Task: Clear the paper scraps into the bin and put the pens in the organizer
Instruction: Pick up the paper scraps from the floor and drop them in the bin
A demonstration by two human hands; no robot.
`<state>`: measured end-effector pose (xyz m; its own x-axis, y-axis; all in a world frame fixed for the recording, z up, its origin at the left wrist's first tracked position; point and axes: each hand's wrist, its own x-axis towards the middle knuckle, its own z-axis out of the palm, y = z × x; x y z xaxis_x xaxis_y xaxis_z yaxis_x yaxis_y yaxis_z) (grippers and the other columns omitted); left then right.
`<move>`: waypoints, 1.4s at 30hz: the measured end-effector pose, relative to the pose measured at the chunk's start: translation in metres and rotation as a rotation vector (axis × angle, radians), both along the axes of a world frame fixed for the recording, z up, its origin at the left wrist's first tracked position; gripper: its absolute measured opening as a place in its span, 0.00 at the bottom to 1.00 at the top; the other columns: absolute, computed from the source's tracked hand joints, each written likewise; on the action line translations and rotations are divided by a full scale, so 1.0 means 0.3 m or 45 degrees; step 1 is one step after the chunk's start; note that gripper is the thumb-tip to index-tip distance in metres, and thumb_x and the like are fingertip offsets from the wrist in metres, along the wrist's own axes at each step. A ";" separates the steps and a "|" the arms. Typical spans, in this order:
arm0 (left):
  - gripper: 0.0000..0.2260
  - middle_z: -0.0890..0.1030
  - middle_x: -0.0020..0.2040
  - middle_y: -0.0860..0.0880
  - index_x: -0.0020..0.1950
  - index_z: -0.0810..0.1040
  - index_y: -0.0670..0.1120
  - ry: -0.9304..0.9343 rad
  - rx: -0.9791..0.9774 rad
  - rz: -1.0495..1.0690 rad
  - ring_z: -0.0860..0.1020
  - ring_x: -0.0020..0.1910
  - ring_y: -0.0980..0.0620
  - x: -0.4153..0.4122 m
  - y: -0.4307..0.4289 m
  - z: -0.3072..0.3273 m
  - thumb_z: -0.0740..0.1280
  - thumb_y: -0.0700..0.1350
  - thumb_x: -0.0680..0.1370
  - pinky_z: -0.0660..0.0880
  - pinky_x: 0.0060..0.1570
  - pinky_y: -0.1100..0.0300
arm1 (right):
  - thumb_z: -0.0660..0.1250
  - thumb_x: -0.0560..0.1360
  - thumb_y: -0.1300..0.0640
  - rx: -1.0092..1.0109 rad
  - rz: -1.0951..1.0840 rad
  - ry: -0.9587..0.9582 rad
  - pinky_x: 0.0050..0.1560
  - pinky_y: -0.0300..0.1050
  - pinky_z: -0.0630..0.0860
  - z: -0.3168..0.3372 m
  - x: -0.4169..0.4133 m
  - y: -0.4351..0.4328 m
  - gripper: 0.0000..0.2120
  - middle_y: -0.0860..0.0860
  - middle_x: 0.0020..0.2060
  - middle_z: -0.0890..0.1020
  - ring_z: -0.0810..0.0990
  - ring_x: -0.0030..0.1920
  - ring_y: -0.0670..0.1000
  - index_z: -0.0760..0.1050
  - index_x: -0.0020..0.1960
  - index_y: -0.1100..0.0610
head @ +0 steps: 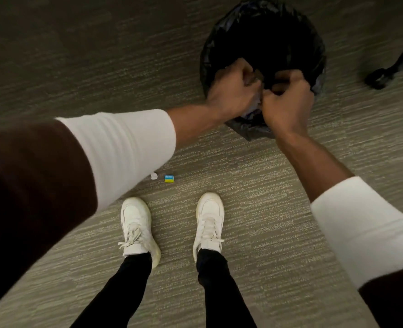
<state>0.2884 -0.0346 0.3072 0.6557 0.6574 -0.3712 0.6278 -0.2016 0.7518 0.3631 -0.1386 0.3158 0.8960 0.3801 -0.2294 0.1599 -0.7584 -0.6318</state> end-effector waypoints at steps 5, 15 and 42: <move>0.05 0.86 0.49 0.50 0.53 0.83 0.46 0.048 0.097 0.047 0.84 0.49 0.49 -0.249 0.064 -0.053 0.69 0.42 0.79 0.81 0.53 0.52 | 0.72 0.78 0.61 0.159 0.364 0.000 0.49 0.47 0.85 -0.023 -0.185 -0.025 0.07 0.49 0.49 0.87 0.85 0.43 0.45 0.82 0.56 0.56; 0.06 0.83 0.54 0.39 0.52 0.79 0.40 0.577 0.102 -0.100 0.82 0.55 0.37 -0.918 0.131 -0.399 0.69 0.40 0.77 0.79 0.57 0.46 | 0.79 0.73 0.56 -0.231 1.079 0.298 0.51 0.52 0.83 -0.355 -0.593 -0.022 0.14 0.48 0.48 0.84 0.83 0.45 0.48 0.80 0.56 0.52; 0.23 0.68 0.76 0.39 0.71 0.73 0.43 0.541 0.611 -0.709 0.70 0.71 0.36 -1.165 -0.034 -0.989 0.64 0.31 0.76 0.84 0.53 0.47 | 0.75 0.77 0.49 -0.801 1.577 -0.197 0.57 0.56 0.85 -0.926 -0.935 0.020 0.29 0.61 0.66 0.73 0.75 0.67 0.61 0.72 0.73 0.56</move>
